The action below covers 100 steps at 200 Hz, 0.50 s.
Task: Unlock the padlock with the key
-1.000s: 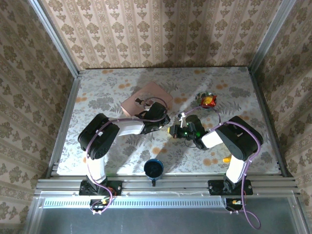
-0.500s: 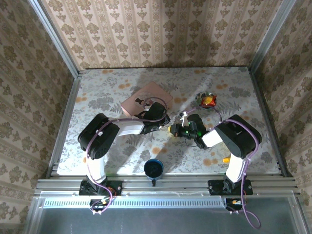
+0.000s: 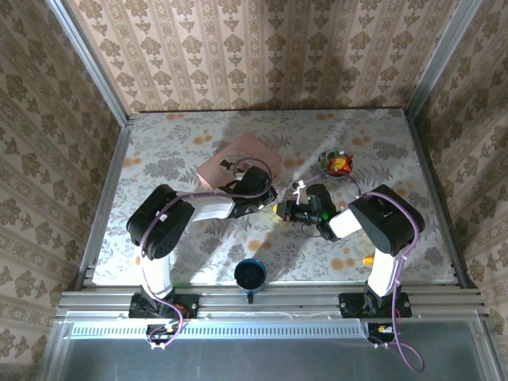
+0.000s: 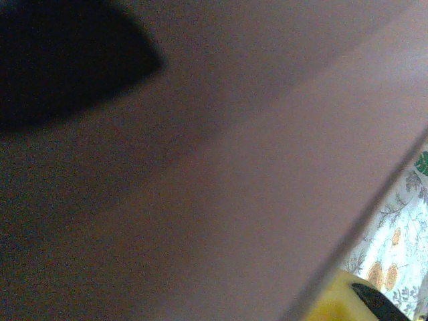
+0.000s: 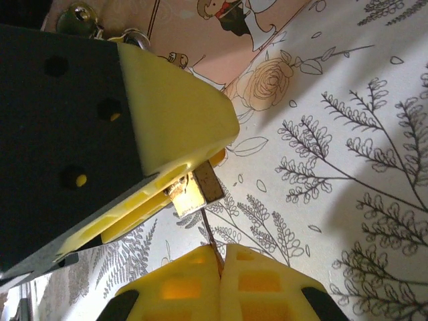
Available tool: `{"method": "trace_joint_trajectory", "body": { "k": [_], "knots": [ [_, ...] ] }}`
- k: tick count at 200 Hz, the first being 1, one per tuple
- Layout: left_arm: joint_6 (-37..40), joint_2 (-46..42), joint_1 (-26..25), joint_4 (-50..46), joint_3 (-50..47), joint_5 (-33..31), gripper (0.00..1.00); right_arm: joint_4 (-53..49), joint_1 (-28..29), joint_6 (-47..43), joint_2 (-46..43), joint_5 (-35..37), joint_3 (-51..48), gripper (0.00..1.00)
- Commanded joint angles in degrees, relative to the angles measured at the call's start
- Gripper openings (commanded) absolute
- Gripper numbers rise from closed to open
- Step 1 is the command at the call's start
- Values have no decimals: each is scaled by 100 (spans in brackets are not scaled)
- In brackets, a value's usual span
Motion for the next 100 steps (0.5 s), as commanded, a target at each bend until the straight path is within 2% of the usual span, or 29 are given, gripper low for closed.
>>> {"method": "trace_joint_trajectory", "body": {
  "k": [1,100],
  "knots": [
    [13,109,-30,-138,-69,367,0,37,-40,-99,75,-340,403,0],
    [145,30,-7,-117,-122,465,0,-140,-411,-49,115,-947,672,0]
  ]
}}
